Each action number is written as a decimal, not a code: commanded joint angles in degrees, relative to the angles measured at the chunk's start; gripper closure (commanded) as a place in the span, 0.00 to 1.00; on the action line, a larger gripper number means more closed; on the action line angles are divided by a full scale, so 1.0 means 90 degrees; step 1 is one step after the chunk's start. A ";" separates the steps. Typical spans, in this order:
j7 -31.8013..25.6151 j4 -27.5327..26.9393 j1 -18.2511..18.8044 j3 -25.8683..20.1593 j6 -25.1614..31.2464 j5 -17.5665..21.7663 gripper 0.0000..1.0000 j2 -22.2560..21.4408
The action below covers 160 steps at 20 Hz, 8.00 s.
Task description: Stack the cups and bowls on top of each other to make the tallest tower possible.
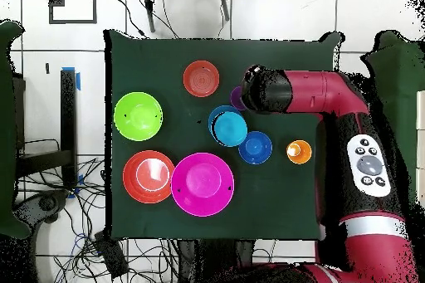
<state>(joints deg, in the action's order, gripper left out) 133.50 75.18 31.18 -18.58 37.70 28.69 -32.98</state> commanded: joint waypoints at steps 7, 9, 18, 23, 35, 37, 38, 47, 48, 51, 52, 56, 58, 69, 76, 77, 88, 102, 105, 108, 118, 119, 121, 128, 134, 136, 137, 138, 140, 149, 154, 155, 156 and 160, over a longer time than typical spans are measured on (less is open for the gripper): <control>-0.0280 0.0374 -0.0382 -0.0150 0.0504 -0.0348 0.00 0.0441; -0.0283 0.0367 -0.0415 -0.0104 0.0455 -0.0340 0.00 0.0436; -0.0164 0.0371 -0.0529 0.0079 -0.0167 -0.0097 0.00 0.0389; -0.0002 0.0432 -0.0556 0.0176 -0.0540 -0.0031 0.00 0.0354; -0.0283 0.0328 -0.0332 0.0099 -0.0887 -0.0048 0.00 0.0584; -0.0332 0.0306 -0.0309 0.0085 -0.0890 -0.0052 0.00 0.0597; -0.0326 0.0301 -0.0320 0.0099 -0.0897 -0.0049 0.00 0.0590; -0.0198 0.0298 -0.0443 0.0232 -0.1141 0.0107 0.00 0.0640; -0.0203 0.0303 -0.0446 0.0237 -0.1164 0.0119 0.00 0.0648; -0.0180 0.0277 -0.0499 0.0282 -0.1147 0.0135 0.00 0.0645; -0.0171 0.0273 -0.0514 0.0297 -0.1171 0.0149 0.00 0.0652; -0.0189 0.0240 -0.0535 0.0311 -0.1203 0.0163 0.00 0.0697; -0.0221 0.0228 -0.0535 0.0302 -0.1183 0.0148 0.00 0.0709; -0.0093 0.0172 -0.0737 0.0456 -0.1185 0.0128 0.00 0.0733; -0.0106 0.0163 -0.0788 0.0492 -0.1165 0.0093 0.00 0.0724; -0.0109 0.0158 -0.0792 0.0495 -0.1158 0.0088 0.00 0.0726; -0.0214 0.0209 -0.0747 0.0436 -0.1141 0.0048 0.00 0.0719; -0.0214 0.0189 -0.0755 0.0441 -0.1176 0.0069 0.00 0.0752; -0.0205 0.0185 -0.0764 0.0439 -0.1199 0.0075 0.00 0.0764; -0.0108 0.0157 -0.0849 0.0497 -0.1194 0.0080 0.00 0.0781; -0.0011 0.0086 -0.0981 0.0613 -0.1202 0.0066 0.00 0.0804; -0.0022 0.0085 -0.0978 0.0616 -0.1207 0.0065 0.00 0.0805; -0.0046 0.0081 -0.0969 0.0614 -0.1204 0.0059 0.00 0.0812; -0.0124 0.0003 -0.0893 0.0578 -0.1402 0.0125 0.00 0.1039; -0.0449 -0.0243 -0.0889 0.0582 -0.1248 0.0272 0.00 0.1275; -0.0514 -0.0205 -0.0844 0.0550 -0.1220 0.0241 0.00 0.1242; -0.0562 -0.0204 -0.0823 0.0528 -0.1206 0.0236 0.00 0.1238; -0.0573 -0.0202 -0.0816 0.0526 -0.1202 0.0235 0.00 0.1236; -0.0553 -0.0234 -0.0833 0.0546 -0.1241 0.0253 0.00 0.1251; -0.0046 -0.0316 -0.1076 0.0851 -0.1780 0.0362 0.00 0.1155; 0.0192 -0.0405 -0.1281 0.1196 -0.2276 0.0396 1.00 0.1200; 0.0186 -0.0389 -0.1296 0.1228 -0.2325 0.0364 1.00 0.1204; 0.0139 -0.0384 -0.1293 0.1233 -0.2335 0.0322 1.00 0.1212; -0.0070 -0.0376 -0.1278 0.1236 -0.2283 0.0171 1.00 0.1213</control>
<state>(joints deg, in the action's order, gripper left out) 133.50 73.85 21.30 -7.05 18.34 27.09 -23.17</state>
